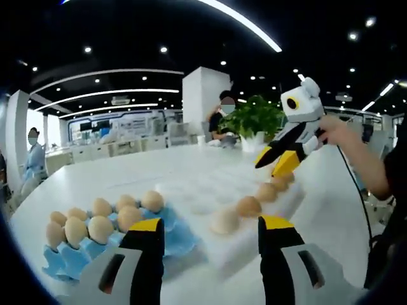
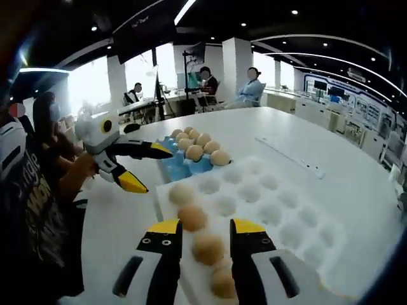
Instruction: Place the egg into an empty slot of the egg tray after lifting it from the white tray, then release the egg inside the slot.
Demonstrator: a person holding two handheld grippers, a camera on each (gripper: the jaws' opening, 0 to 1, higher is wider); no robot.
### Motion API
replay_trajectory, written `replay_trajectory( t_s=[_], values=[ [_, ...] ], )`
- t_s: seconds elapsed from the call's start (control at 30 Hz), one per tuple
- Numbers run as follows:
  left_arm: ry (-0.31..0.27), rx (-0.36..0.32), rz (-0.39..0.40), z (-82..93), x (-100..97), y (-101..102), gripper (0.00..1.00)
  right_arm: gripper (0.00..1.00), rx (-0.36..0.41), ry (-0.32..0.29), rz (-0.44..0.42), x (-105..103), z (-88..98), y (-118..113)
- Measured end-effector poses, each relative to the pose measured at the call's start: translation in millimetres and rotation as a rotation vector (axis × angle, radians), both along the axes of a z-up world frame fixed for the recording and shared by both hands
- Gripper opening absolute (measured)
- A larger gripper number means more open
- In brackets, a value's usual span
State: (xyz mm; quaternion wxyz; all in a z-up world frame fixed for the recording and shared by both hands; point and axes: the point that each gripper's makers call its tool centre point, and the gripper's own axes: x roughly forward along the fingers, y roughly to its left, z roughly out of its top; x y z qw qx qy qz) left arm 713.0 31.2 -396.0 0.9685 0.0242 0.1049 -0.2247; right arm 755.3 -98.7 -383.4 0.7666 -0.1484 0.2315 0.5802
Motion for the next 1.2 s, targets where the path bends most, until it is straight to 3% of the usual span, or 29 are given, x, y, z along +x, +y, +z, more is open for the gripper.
replay_trajectory(
  t_s=[0.3,0.7,0.8,1.0,1.2],
  values=[
    [-0.02,0.007,-0.057,3.3,-3.9,-14,0.63,0.31,-0.088,0.002,-0.082,5,-15.1,-41],
    [-0.032,0.007,-0.089,6.0,-8.0,-22,0.66,0.31,-0.167,0.02,-0.153,50,-27.6,-80],
    [-0.037,0.011,-0.099,6.4,-7.5,-24,0.66,0.31,-0.146,0.049,-0.191,58,-26.0,-84],
    [-0.04,0.011,-0.111,8.2,-10.8,-32,0.66,0.31,-0.23,0.045,-0.219,63,-41.8,-96],
    [-0.038,0.014,-0.122,7.2,-11.8,-34,0.66,0.32,-0.191,0.113,-0.279,78,-48.5,-94]
  ],
)
